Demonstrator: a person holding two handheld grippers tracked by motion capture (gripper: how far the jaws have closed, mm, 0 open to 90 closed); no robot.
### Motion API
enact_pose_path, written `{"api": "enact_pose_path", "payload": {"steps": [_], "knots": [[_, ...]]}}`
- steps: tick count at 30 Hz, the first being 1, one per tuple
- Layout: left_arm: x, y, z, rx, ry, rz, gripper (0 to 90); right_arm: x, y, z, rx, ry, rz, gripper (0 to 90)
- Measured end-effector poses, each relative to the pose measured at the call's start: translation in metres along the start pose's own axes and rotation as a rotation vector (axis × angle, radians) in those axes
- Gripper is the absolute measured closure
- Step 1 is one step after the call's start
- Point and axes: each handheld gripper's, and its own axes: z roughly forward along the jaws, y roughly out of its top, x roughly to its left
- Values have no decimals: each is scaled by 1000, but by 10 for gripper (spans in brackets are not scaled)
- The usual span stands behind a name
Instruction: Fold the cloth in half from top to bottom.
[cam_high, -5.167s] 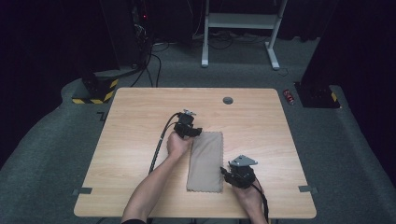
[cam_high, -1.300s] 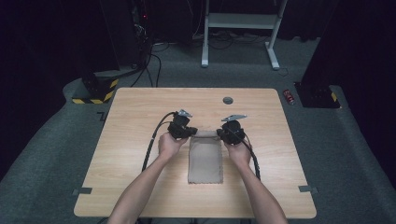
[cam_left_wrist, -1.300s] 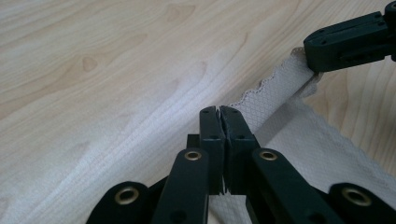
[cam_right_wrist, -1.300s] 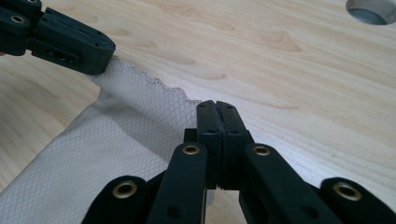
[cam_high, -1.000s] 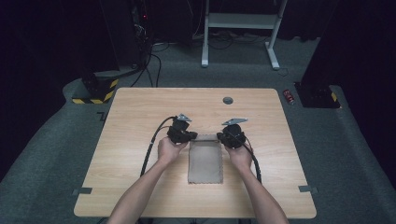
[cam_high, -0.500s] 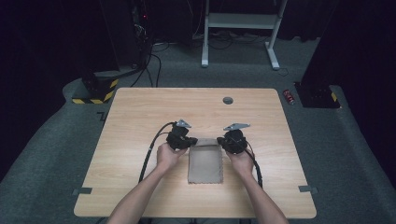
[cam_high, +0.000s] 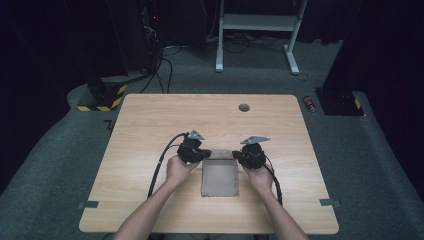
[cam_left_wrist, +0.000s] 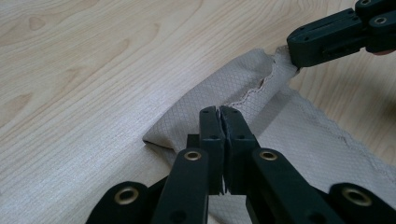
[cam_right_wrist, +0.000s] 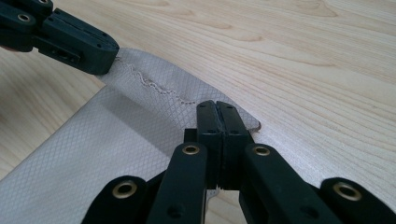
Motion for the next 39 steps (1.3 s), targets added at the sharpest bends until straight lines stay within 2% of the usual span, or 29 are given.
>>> {"api": "enact_pose_path", "payload": {"steps": [4,17,19,21,23,25,29,39], "knots": [[-1,-3,-2,4,-12,8,879,2,-3,-3,-6,8,-21,893],[-10,-6,-9,-18,-23,24,880,4,-8,-13,-20,31,-31,893],[-11,-7,-11,-19,-26,23,880,6,-10,-14,-14,34,-19,893],[-12,-9,-12,-26,-32,13,880,5,-11,-14,-22,36,-34,892],[-15,-11,-13,-29,-34,22,880,7,-12,-16,-17,40,-28,892],[-18,-12,-14,-20,-26,48,879,7,-14,-16,-18,45,-31,892],[-20,-13,-16,-23,-27,57,879,9,-15,-18,-21,41,-51,892],[-21,-17,-20,-29,-40,52,880,12,-21,-24,-30,74,-26,892]]}}
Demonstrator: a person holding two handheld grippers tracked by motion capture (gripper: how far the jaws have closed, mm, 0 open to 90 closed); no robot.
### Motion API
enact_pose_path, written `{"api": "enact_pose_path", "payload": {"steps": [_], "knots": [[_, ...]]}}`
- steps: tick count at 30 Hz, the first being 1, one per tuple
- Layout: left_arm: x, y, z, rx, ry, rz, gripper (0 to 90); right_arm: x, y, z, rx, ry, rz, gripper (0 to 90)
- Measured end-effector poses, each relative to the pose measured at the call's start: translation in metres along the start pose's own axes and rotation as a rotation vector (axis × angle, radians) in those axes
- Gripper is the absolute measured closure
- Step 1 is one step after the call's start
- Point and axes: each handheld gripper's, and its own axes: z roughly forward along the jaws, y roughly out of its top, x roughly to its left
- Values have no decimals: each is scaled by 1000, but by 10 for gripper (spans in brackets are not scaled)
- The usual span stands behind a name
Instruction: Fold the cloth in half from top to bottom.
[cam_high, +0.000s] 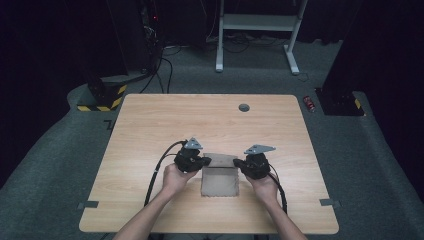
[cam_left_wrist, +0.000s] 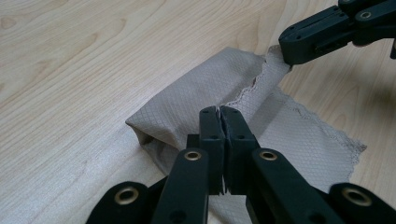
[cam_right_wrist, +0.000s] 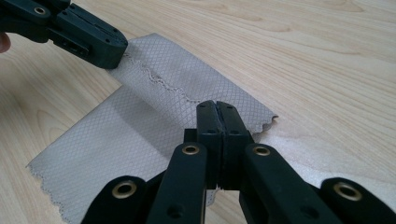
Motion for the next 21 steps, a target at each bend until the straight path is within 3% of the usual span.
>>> {"api": "enact_pose_path", "payload": {"steps": [21], "knots": [[-9,-10,-6,-13,-28,2,881,4,-12,-8,-12,46,4,892]]}}
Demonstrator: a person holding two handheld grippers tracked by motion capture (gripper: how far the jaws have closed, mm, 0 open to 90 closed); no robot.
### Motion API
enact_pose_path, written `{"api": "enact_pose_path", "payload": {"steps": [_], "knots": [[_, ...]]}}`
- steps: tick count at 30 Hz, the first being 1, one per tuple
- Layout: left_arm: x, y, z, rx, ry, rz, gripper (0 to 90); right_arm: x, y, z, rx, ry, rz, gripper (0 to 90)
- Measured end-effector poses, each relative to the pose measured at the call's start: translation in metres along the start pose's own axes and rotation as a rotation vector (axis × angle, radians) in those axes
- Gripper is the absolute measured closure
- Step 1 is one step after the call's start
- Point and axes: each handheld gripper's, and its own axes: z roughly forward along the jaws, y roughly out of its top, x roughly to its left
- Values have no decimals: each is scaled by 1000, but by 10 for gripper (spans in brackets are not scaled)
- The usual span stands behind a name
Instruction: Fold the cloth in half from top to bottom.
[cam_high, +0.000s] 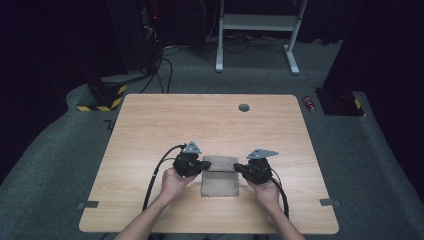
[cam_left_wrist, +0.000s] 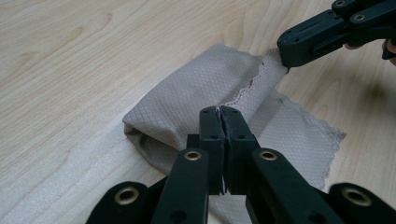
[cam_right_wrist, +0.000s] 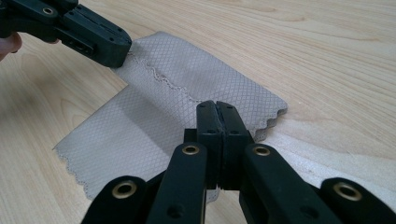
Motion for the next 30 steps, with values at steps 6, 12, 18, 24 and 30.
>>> {"api": "enact_pose_path", "payload": {"steps": [6,12,18,24,30], "knots": [[-4,-3,-3,-2,1,12,881,4,-3,-2,1,6,-12,892],[-12,-9,-4,-1,-1,27,881,6,-8,-6,2,18,-19,892],[-16,-15,-5,6,-8,33,881,12,-13,-7,16,17,-49,892],[-23,-21,-7,7,-10,50,880,17,-20,-11,20,33,-53,892],[-26,-27,-7,9,-16,45,880,19,-25,-12,19,39,-50,892]]}}
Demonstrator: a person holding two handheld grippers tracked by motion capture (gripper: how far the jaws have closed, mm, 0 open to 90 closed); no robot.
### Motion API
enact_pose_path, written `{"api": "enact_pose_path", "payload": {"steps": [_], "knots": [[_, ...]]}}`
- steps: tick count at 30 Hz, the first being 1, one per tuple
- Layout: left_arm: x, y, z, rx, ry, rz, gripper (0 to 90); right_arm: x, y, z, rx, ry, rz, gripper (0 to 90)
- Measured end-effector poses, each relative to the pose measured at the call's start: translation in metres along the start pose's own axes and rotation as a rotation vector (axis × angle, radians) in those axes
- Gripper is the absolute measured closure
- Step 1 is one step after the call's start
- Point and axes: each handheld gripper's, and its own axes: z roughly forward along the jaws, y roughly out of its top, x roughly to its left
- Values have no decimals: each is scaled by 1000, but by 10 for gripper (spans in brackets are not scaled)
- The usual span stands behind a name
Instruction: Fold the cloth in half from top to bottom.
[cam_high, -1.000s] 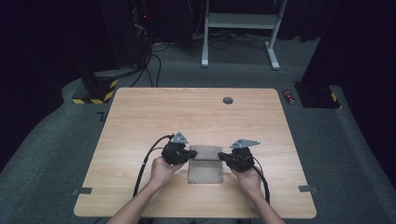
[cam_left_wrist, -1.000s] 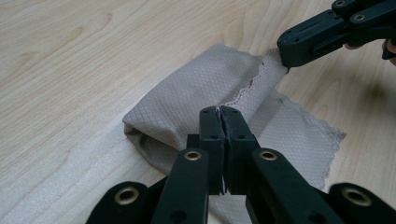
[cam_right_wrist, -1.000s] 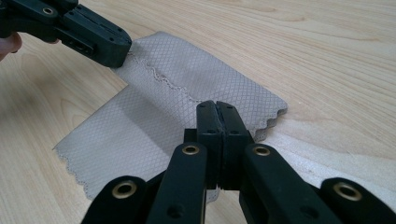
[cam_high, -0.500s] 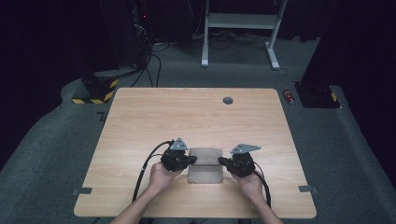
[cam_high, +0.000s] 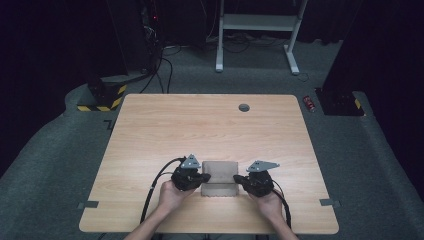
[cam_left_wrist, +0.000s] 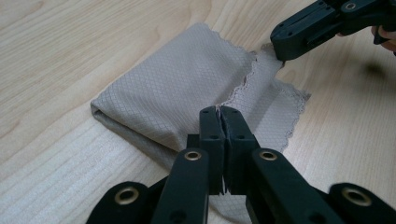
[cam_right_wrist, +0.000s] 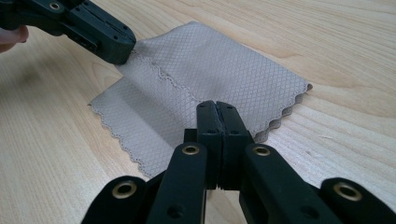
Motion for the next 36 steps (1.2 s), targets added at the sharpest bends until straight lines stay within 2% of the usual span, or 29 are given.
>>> {"api": "enact_pose_path", "payload": {"steps": [9,14,30,33,36], "knots": [[-5,-6,0,5,-10,-7,880,4,-6,-1,8,12,-6,892],[-8,-8,1,11,6,6,880,4,-7,-2,6,14,-4,891],[-13,-16,6,28,3,8,875,8,-18,1,33,21,-9,885],[-16,-17,6,37,20,36,873,8,-20,3,35,23,-6,882],[-16,-19,5,33,17,25,853,10,-21,2,40,17,-6,879]]}}
